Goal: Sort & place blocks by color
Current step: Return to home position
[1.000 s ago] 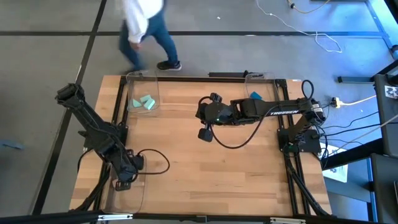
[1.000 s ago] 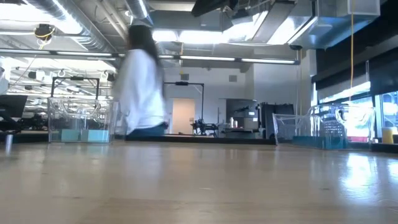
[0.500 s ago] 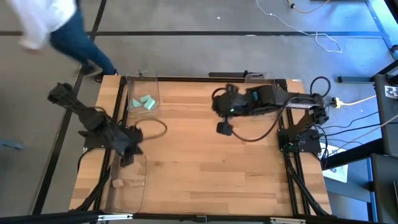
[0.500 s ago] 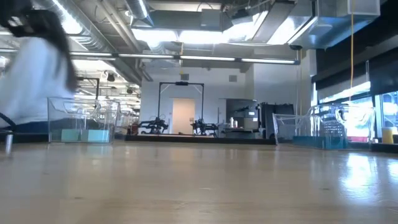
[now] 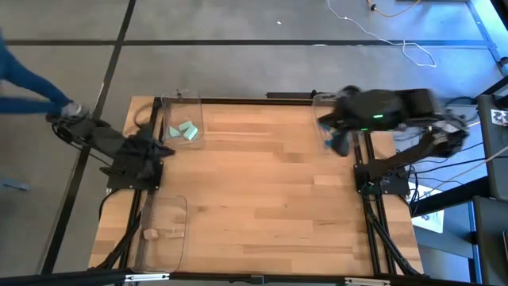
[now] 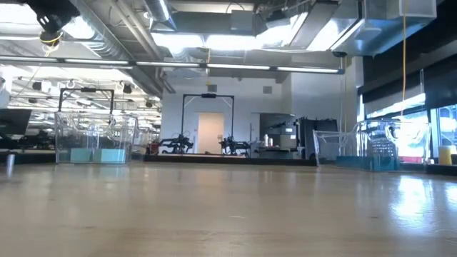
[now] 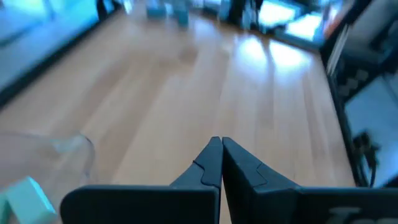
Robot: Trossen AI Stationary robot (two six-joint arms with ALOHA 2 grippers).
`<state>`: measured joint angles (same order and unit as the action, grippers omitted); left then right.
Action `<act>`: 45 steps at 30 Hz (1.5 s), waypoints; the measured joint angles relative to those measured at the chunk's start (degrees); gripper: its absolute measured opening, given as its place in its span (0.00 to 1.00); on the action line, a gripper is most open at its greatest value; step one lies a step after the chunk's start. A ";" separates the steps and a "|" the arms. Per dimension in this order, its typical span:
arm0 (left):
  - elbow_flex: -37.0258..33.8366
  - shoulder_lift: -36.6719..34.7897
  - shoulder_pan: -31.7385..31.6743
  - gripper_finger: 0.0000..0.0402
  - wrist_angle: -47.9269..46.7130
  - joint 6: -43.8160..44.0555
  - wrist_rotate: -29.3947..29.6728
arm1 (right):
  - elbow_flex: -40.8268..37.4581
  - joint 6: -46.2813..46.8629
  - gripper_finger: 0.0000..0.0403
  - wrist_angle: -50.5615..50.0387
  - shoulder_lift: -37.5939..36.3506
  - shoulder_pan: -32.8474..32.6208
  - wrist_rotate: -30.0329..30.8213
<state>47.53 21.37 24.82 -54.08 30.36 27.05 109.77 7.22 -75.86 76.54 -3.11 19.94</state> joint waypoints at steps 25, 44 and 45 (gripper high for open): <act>0.09 -21.12 -0.43 0.00 8.85 -19.23 6.75 | -53.54 -0.90 0.00 32.31 -64.29 -0.68 -9.57; -4.51 -21.16 -0.41 0.00 19.98 -28.45 4.48 | -69.50 -6.20 0.00 47.98 -76.16 -0.67 -15.07; -5.75 -21.16 -0.39 0.00 21.76 -29.59 4.06 | -71.30 -6.23 0.00 49.58 -76.18 -0.66 -15.54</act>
<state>41.78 0.21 24.43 -32.32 0.77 31.11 38.47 0.99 -26.28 0.36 -3.77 4.40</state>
